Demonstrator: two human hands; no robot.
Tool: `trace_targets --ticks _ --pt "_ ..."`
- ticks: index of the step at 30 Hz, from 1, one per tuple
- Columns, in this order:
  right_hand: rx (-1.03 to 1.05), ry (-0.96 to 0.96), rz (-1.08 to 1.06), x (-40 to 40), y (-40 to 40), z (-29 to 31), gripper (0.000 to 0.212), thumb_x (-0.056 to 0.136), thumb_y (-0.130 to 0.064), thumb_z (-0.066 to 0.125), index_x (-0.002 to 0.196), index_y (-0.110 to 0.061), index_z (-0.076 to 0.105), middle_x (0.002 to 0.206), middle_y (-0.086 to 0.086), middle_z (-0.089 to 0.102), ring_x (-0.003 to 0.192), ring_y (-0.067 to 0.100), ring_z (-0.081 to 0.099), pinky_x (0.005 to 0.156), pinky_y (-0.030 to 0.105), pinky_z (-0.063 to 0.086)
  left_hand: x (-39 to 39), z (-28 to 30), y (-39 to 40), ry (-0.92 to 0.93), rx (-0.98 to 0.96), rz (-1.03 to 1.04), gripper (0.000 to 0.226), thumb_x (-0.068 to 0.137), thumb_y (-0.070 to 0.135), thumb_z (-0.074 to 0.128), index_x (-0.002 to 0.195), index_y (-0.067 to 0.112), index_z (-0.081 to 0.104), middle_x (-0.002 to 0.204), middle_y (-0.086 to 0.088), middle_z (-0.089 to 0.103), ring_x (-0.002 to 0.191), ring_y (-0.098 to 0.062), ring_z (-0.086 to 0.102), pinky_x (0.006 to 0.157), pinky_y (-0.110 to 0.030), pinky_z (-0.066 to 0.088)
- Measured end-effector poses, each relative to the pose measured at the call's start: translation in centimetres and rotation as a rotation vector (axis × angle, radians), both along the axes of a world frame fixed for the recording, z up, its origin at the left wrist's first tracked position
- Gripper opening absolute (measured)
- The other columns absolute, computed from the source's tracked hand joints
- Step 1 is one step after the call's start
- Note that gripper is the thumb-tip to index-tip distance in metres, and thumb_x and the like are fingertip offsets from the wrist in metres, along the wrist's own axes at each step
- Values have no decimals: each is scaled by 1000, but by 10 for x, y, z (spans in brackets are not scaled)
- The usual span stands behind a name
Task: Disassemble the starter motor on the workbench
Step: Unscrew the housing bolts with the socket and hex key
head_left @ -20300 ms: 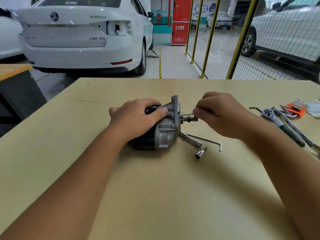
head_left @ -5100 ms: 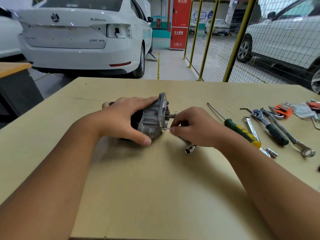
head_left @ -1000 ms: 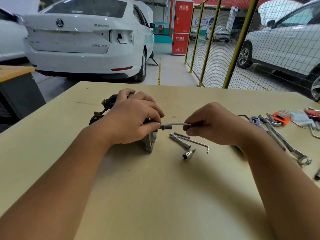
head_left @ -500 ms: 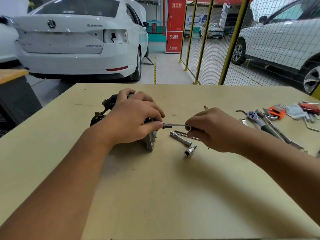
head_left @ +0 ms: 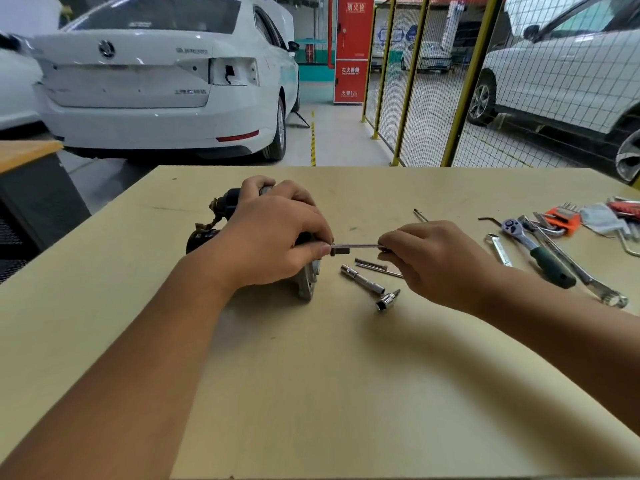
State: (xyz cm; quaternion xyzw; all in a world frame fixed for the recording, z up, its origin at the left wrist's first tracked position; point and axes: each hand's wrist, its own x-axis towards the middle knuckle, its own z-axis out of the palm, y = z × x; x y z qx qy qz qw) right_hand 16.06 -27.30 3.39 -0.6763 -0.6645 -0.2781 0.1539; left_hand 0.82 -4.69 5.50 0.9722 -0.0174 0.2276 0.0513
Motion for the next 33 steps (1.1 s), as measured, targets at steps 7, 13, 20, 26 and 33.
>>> trace_targets --ticks 7,13,20,26,33 --pt "57 350 -160 -15 0 4 32 95 -41 61 86 -12 71 59 -10 59 50 10 58 50 25 46 1 -2 -2 -46 -40 24 2 91 42 73 90 43 75 100 25 68 122 2 46 115 -50 17" --pt "-113 1759 -500 -24 0 25 60 95 -59 54 73 -5 67 61 12 61 38 15 37 40 21 27 -1 0 -3 -37 -52 13 2 90 37 77 90 39 76 98 30 68 121 0 48 114 -51 17" --pt "-48 2423 -402 -38 18 40 45 98 -43 56 64 -13 53 53 -3 44 28 4 27 26 14 20 -2 2 -7 -31 -19 17 2 90 38 76 89 41 76 97 34 67 120 -1 48 113 -53 19" --pt "12 2549 -446 -54 30 42 45 102 -33 45 59 -18 45 47 -7 36 26 5 24 28 11 16 -3 2 -4 -27 -24 -6 2 90 42 76 92 42 77 101 35 68 122 -1 47 113 -53 20" --pt "261 2480 -493 -68 43 45 49 105 -51 38 70 -16 41 47 -4 40 26 6 25 27 14 19 -4 4 -4 -58 -7 -23 3 90 44 75 90 42 78 130 29 62 135 -10 41 107 -47 20"
